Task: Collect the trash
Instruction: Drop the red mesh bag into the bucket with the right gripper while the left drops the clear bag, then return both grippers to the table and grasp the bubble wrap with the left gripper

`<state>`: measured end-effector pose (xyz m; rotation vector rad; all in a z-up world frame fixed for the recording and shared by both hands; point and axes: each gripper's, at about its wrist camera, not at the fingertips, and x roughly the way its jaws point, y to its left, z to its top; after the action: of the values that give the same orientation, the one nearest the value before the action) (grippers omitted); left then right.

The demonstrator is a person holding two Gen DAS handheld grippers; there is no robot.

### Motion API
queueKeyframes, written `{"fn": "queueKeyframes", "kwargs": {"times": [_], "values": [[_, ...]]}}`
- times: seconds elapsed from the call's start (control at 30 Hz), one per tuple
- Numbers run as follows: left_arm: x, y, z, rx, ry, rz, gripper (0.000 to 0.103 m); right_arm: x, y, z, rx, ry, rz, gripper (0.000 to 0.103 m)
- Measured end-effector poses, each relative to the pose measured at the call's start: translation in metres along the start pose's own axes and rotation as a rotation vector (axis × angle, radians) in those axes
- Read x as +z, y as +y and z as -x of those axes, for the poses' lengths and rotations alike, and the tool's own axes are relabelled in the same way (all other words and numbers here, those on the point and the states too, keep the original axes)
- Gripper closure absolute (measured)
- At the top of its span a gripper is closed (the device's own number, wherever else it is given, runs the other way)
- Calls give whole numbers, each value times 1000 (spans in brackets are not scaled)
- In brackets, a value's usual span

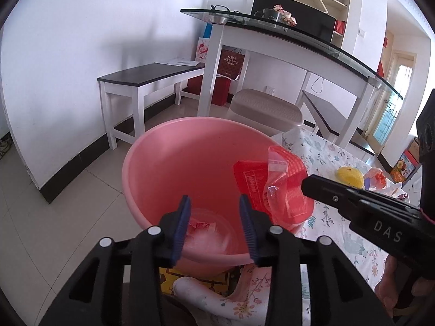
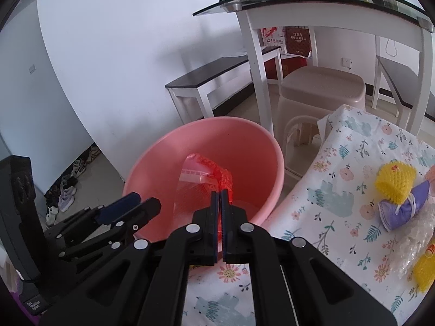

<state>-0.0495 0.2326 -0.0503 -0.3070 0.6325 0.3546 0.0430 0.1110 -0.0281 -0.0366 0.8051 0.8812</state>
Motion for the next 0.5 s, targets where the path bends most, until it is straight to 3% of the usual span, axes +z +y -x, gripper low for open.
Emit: {"fn": "queueKeyframes", "kwargs": {"times": [0.1,0.17,0.2,0.5], "values": [[1,-1,5,-2,-10,0,62,-2,-2,2,-4,6,-6,99],[2,-1,9,-2,-17,1,62,-2,-2,5,0,1,-10,84],[2,-1,10,-3,-20,2,62,-3,-3,7,3,-4,-9,82],[5,-9,27,-27,-45,2,61,-9,-4,27,-14,-32,7,81]]}}
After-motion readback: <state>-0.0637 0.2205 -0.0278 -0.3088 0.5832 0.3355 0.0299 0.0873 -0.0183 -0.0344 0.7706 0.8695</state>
